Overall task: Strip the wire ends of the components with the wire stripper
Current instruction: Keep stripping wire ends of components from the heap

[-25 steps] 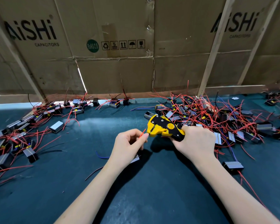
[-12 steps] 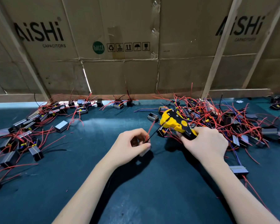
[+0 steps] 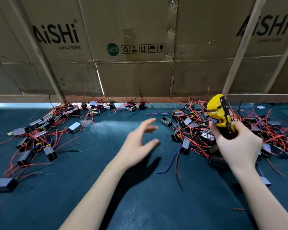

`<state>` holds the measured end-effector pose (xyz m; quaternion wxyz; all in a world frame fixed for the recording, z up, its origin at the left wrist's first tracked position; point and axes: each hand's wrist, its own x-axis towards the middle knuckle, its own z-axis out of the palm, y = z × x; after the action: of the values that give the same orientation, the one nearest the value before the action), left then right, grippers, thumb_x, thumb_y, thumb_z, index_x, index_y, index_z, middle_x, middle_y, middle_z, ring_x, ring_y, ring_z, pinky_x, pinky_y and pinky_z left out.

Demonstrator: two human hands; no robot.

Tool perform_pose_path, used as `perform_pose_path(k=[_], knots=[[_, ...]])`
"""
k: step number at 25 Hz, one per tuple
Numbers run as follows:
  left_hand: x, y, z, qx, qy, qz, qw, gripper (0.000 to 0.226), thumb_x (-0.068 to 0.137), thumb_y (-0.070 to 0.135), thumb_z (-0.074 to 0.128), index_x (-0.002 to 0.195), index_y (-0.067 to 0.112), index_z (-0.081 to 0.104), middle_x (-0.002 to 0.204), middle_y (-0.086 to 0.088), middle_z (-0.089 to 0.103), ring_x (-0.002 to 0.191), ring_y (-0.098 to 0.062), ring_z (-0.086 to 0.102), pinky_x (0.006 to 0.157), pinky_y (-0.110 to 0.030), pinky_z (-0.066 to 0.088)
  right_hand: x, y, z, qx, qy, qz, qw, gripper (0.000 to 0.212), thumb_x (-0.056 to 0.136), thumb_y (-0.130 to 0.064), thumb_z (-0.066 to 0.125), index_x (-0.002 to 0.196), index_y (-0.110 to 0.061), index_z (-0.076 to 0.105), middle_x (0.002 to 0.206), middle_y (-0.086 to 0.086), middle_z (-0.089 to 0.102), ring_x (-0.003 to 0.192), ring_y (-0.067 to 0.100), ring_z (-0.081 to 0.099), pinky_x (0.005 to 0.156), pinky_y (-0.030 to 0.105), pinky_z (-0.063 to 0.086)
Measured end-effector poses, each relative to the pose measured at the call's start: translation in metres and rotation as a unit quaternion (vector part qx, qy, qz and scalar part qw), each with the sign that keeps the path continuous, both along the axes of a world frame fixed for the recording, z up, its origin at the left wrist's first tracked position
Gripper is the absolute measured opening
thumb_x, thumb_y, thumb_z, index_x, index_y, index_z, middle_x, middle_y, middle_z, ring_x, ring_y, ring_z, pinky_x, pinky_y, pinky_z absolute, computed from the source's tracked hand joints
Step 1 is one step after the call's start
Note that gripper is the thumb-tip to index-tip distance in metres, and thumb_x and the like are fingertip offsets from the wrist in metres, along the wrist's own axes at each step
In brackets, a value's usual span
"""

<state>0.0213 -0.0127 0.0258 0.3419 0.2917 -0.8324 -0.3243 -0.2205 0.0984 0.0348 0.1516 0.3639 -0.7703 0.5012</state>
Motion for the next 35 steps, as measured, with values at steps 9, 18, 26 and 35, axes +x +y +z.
perform_pose_path(k=[9, 18, 26, 35], knots=[[0.130, -0.056, 0.001, 0.119, -0.390, 0.562, 0.719, 0.043, 0.087, 0.017, 0.059, 0.129, 0.009, 0.054, 0.139, -0.021, 0.047, 0.133, -0.037, 0.034, 0.105, -0.041, 0.029, 0.018, -0.002, -0.001, -0.107, -0.054, 0.412, 0.903, 0.039, 0.092, -0.045, 0.058, 0.080, -0.008, 0.065, 0.077, 0.008, 0.065, 0.071, 0.031, 0.060, 0.067, 0.050, 0.049], [0.107, -0.054, 0.011, 0.075, -0.041, 0.400, 0.912, 0.012, 0.077, 0.009, 0.079, 0.088, 0.012, 0.076, 0.082, -0.013, 0.075, 0.083, -0.027, 0.070, 0.078, -0.033, 0.053, 0.062, -0.009, -0.020, 0.157, -0.429, 0.573, 0.680, 0.053, 0.089, -0.052, 0.054, 0.075, -0.003, 0.067, 0.110, 0.021, 0.069, 0.101, 0.035, 0.066, 0.092, 0.046, 0.054], [0.008, -0.010, -0.006, 0.207, 0.128, 0.065, 0.968, 0.013, 0.073, 0.003, 0.082, 0.077, 0.006, 0.071, 0.070, -0.010, 0.074, 0.063, -0.013, 0.068, 0.065, -0.017, 0.052, 0.026, -0.021, -0.018, 0.059, -0.523, 0.360, 0.770, 0.045, 0.073, -0.050, 0.063, 0.070, -0.006, 0.073, 0.101, 0.025, 0.071, 0.103, 0.029, 0.067, 0.094, 0.046, 0.052], [-0.001, -0.006, -0.017, 0.204, 0.129, -0.018, 0.970, 0.011, 0.088, 0.003, 0.068, 0.093, 0.007, 0.077, 0.092, -0.006, 0.077, 0.080, -0.018, 0.073, 0.079, -0.024, 0.056, 0.021, -0.013, -0.015, 0.093, -0.369, 0.423, 0.822, 0.057, 0.070, -0.054, 0.067, 0.093, -0.002, 0.069, 0.097, 0.009, 0.075, 0.091, 0.020, 0.073, 0.077, 0.032, 0.059]])
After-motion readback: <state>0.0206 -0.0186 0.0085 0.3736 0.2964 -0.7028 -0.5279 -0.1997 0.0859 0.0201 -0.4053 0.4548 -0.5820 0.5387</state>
